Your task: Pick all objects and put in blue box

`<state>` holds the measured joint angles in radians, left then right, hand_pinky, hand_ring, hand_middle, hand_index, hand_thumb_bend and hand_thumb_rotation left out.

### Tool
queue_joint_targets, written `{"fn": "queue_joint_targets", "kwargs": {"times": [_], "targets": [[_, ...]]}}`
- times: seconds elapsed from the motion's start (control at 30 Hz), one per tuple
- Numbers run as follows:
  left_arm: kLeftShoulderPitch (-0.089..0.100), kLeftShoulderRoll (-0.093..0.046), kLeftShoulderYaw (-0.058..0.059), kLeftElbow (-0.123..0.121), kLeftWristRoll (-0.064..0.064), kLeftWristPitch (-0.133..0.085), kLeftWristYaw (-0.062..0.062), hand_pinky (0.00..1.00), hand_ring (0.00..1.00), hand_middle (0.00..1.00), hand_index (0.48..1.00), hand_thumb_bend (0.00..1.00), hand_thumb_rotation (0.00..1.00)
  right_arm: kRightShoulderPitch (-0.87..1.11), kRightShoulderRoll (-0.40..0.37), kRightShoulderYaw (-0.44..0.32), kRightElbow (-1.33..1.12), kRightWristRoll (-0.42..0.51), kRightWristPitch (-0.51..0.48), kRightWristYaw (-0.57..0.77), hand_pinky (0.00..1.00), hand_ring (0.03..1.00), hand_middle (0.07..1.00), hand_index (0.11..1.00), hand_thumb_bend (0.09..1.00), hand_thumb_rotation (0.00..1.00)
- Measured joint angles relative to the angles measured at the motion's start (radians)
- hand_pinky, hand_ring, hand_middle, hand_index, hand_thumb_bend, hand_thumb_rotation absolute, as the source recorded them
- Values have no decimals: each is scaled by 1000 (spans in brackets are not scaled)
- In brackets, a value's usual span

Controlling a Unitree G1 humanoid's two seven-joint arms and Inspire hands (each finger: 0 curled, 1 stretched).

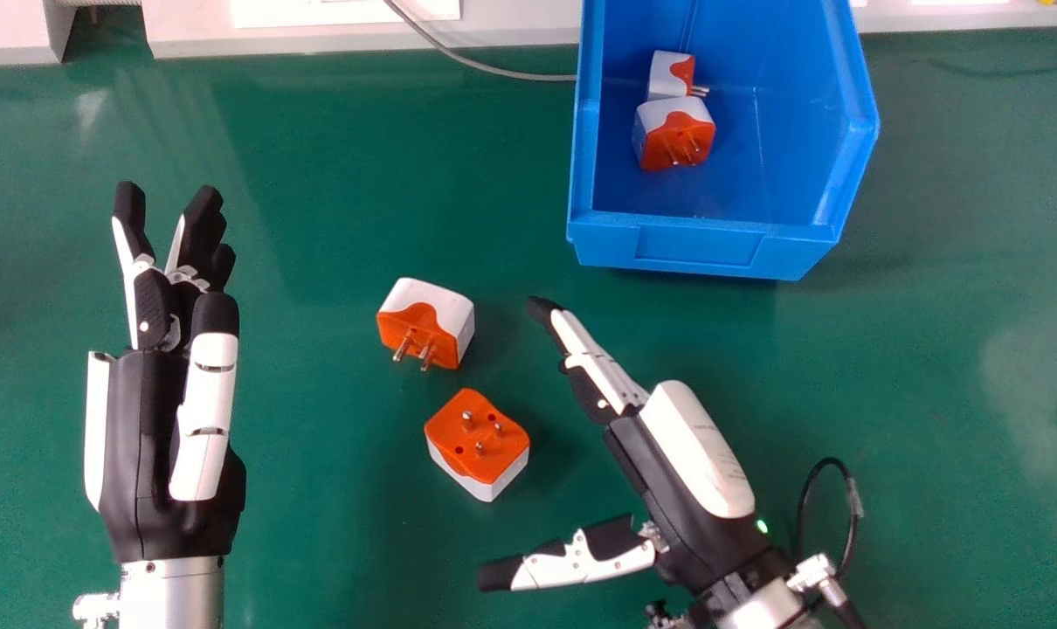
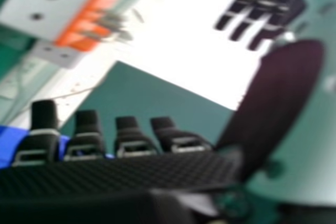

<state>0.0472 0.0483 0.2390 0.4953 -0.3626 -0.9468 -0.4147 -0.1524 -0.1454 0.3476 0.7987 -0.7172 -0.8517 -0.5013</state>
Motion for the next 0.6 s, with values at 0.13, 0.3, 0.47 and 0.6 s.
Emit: {"fn": "queue_joint_targets", "kwargs": {"times": [0.13,0.3,0.47,0.6], "targets": [[-1,0,0,1,-1,0,0,998,981,960,945,392,732,-43,4,26,62,-14,17,-55,814,912,949,951,1000,424],[-1,0,0,1,-1,0,-2,999,981,960,945,391,732,-69,16,62,124,-33,34,-111,803,901,940,944,1000,422],[-1,0,-1,1,-2,0,-4,1000,983,960,945,390,732,-93,33,103,187,-39,41,-157,783,889,932,941,1000,417],[-1,0,-1,1,-2,0,-9,1000,983,960,945,389,733,-110,40,125,205,-41,46,-184,775,884,928,940,1000,416]]}}
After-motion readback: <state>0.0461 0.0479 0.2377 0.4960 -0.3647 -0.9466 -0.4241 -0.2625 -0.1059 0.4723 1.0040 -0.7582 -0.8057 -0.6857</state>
